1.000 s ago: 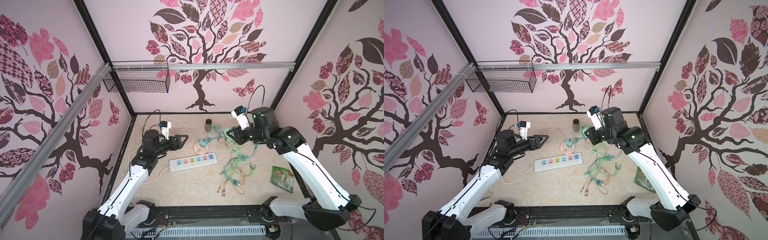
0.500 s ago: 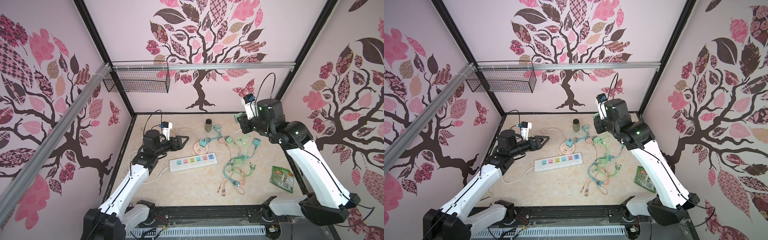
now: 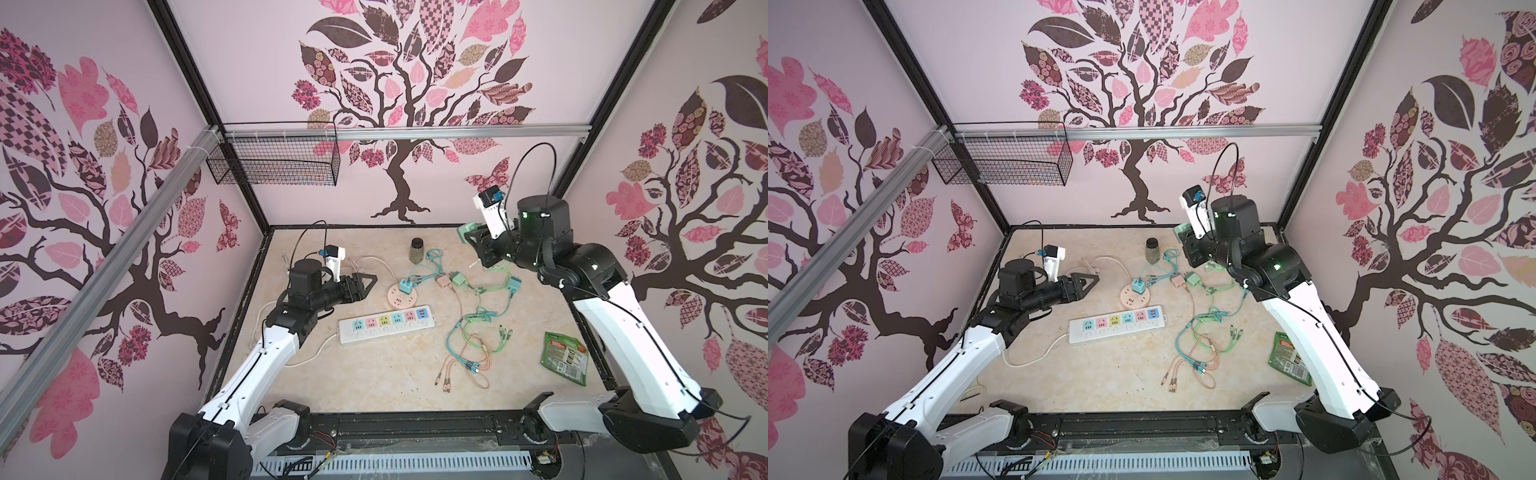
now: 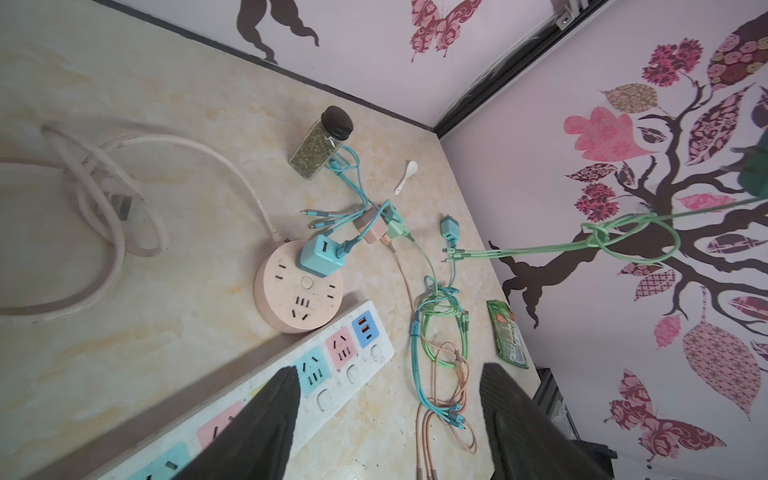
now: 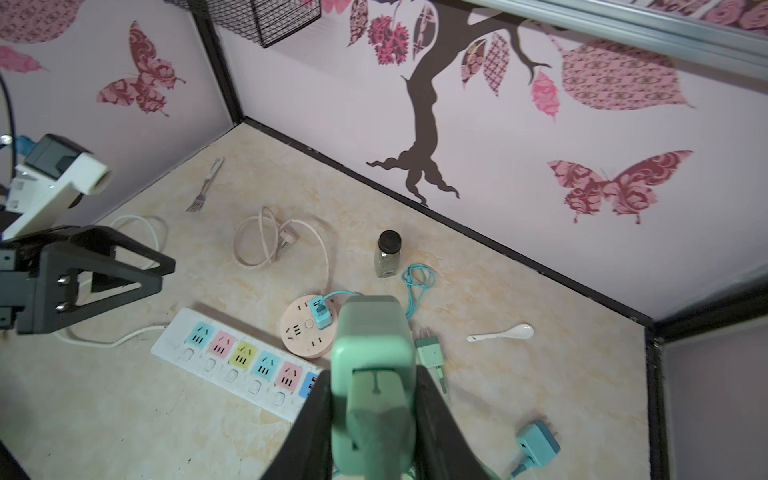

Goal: Insert the plug
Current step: 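Carry the mint green plug with the right gripper back over the table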

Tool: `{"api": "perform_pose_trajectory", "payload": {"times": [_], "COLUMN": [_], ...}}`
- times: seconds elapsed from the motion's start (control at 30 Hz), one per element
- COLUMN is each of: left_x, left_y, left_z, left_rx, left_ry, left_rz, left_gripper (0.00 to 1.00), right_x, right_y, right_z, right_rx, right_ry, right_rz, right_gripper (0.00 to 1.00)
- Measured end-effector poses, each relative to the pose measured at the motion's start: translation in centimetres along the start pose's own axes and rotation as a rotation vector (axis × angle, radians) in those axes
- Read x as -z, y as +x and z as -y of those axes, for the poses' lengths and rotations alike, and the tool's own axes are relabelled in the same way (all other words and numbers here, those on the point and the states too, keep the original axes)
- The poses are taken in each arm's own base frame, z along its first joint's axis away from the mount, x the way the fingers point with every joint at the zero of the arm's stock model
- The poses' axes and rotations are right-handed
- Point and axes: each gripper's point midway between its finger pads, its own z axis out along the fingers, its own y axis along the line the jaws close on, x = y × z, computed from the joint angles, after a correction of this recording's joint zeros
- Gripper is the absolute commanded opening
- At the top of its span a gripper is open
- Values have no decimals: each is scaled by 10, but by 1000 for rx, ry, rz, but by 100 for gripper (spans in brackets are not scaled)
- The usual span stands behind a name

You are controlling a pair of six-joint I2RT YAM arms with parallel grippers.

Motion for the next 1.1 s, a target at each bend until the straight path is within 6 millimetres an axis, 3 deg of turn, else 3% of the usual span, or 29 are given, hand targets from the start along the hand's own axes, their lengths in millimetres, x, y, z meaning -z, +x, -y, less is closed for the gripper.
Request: {"api": "perform_pose_trajectory", "payload": {"times": [0.37,0.67,0.87,1.1], "left_x": [-12,-31,-34,-34], "left_y": [12,30,30,29], "left_z": [-30,-58,-60,-61], "left_rx": [43,93,95,94], "left_ry": [-113,-184,-189,-193], "left_rz": [-51,-124,-129,-126], "left_gripper": [70,67,67,67], "right_x": [-54,-110,-121,-101], "right_y": [14,48,45,-8], "right_z": [-46,-56,-48,3], "right_rx": [71,73,71,51], "right_ry": [-261,-313,-289,-178], "right_rz": [31,-43,-47,83], "right_gripper": [22,21,21,20]}}
